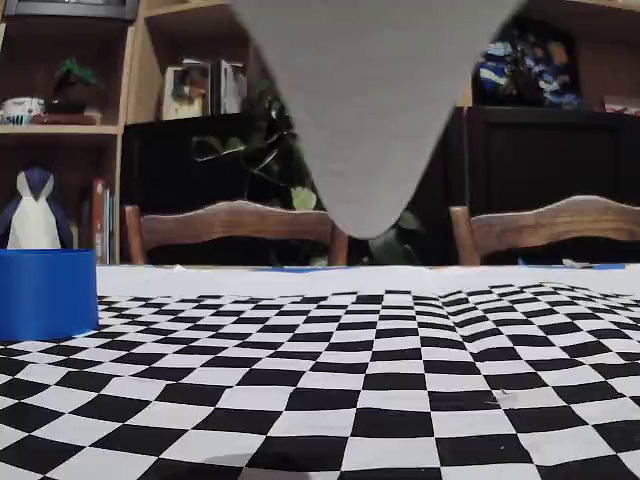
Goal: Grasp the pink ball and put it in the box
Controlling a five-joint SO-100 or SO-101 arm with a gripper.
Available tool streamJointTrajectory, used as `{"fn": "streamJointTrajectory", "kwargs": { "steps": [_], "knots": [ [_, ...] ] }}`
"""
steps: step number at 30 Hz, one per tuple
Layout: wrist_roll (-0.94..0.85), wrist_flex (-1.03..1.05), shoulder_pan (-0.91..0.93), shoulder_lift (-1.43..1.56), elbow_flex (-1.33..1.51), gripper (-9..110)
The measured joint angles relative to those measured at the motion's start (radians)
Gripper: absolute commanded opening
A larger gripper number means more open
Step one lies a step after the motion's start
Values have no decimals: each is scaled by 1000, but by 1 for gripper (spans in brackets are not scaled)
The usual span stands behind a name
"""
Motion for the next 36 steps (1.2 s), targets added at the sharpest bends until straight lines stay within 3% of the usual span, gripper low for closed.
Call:
{"fn": "streamJointTrajectory", "kwargs": {
  "steps": [19,31,36],
  "knots": [
    [-5,-443,81,0,0,1],
    [-11,-600,97,0,0,0],
    [-118,-600,104,0,0,0]
  ]
}}
